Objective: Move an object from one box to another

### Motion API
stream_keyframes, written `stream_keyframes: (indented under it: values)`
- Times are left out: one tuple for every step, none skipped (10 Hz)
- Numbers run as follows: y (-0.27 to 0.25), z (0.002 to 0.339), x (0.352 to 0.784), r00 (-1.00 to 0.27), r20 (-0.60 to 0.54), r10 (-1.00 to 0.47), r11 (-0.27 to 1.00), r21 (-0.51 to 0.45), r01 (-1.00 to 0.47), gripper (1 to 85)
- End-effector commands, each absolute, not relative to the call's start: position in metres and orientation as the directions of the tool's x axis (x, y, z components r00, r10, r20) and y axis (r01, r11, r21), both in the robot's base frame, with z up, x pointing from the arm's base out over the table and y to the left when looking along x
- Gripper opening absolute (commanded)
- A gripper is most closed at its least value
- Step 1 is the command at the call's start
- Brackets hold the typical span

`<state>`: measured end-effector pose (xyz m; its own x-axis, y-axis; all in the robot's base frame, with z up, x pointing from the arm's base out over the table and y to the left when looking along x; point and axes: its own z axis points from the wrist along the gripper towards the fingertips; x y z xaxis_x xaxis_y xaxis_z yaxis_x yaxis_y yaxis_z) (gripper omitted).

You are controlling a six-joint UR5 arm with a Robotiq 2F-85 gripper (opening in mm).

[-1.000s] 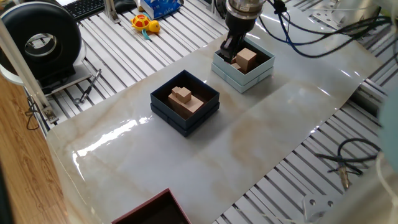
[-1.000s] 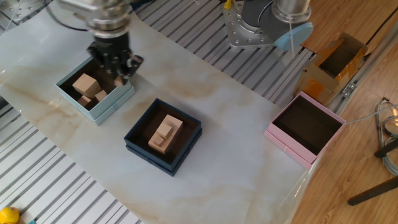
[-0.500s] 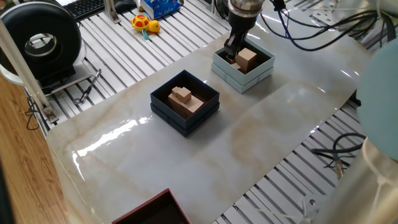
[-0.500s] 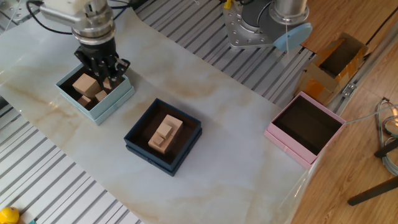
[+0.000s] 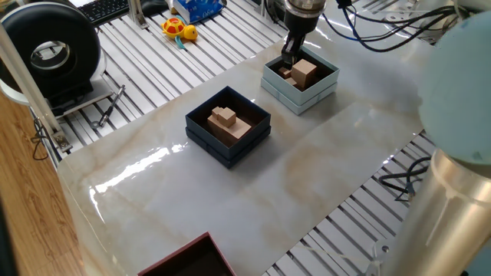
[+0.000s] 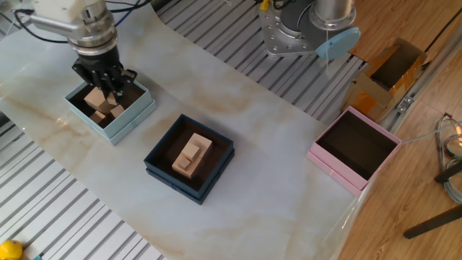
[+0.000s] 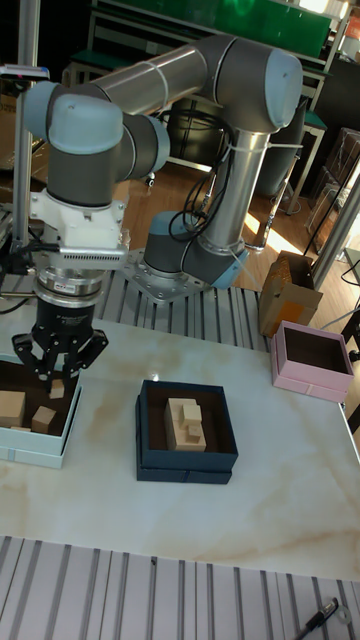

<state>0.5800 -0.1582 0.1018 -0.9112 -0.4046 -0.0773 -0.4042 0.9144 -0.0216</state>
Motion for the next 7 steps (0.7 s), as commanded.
stream_keyframes:
  values:
    - [-0.170, 0.101, 0.591, -0.936, -0.099, -0.337, 0.942, -0.035, -0.335, 1.3]
    - [-0.175, 0.102, 0.594, -0.947, -0.107, -0.303, 0.953, -0.054, -0.299, 1.3]
    - [-0.180, 0.099, 0.599, -0.947, -0.121, -0.299, 0.954, -0.061, -0.294, 1.3]
    - [-0.197, 0.096, 0.601, -0.940, -0.120, -0.319, 0.948, -0.057, -0.314, 1.3]
    - [-0.216, 0.093, 0.603, -0.927, -0.121, -0.355, 0.935, -0.047, -0.351, 1.3]
    - [-0.230, 0.090, 0.602, -0.918, -0.127, -0.376, 0.926, -0.030, -0.375, 1.3]
    - [-0.226, 0.091, 0.599, -0.926, -0.148, -0.348, 0.935, 0.016, -0.354, 1.3]
